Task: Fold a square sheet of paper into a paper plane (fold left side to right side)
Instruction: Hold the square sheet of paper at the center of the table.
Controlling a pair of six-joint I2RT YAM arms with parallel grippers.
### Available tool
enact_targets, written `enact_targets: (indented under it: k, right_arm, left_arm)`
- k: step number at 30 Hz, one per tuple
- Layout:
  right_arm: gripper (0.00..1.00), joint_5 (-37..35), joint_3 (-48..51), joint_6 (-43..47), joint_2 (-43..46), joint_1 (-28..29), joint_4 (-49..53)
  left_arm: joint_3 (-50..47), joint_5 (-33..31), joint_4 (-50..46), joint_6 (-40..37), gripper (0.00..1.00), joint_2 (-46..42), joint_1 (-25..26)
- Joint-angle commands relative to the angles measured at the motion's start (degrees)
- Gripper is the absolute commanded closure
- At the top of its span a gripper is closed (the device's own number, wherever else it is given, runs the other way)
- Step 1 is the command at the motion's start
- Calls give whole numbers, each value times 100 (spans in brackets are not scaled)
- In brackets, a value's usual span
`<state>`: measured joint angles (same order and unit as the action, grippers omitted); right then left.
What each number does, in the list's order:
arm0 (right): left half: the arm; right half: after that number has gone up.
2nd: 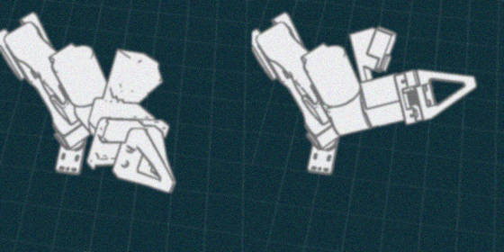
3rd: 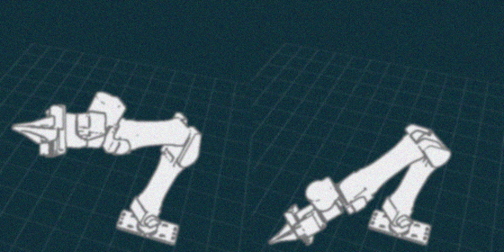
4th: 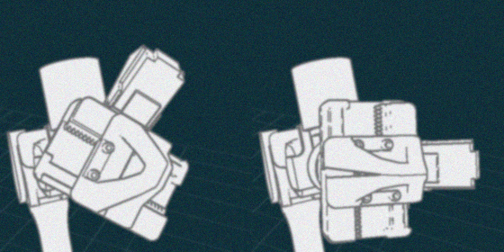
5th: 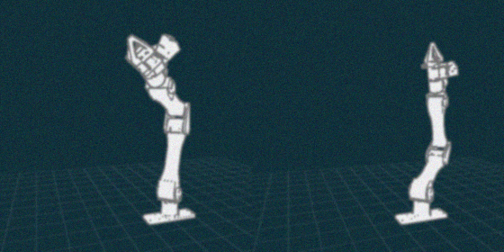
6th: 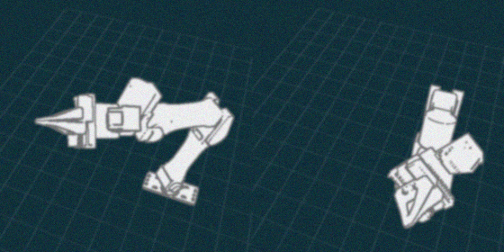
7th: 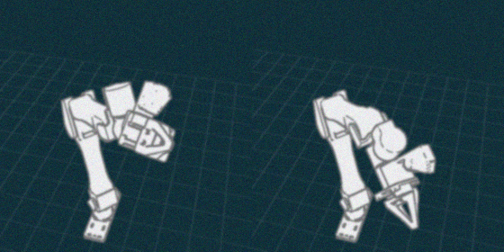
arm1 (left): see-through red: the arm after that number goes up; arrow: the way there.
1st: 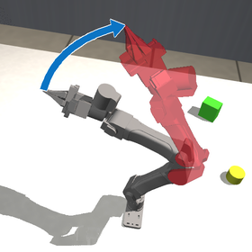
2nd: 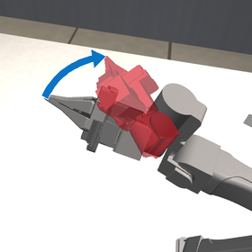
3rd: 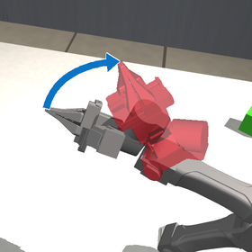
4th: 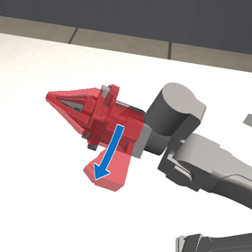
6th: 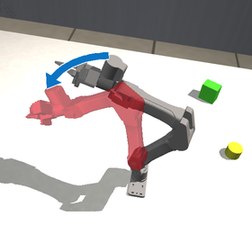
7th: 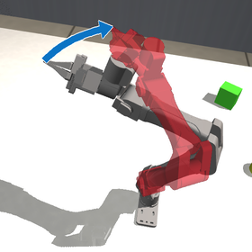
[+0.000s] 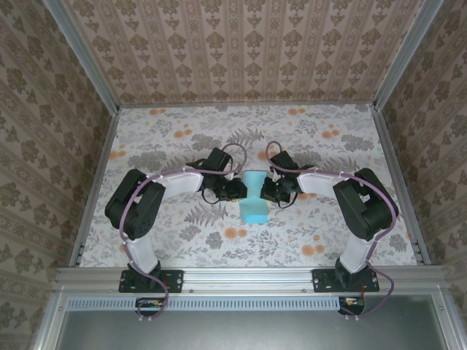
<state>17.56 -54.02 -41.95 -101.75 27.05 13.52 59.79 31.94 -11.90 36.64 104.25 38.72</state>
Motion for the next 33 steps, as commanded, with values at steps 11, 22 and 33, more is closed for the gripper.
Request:
enact_targets:
  k: [11, 22, 33]
  right_arm:
    - [91, -137, 66, 82, -240, 11, 419]
    - [91, 330, 155, 223, 591, -226, -512]
    - [91, 872, -196, -85, 1, -124, -1478]
  left_arm:
    - [77, 103, 26, 271, 80, 570, 120]
    - [78, -48, -243, 346, 80, 648, 132]
    - [114, -94, -278, 347, 80, 680, 140]
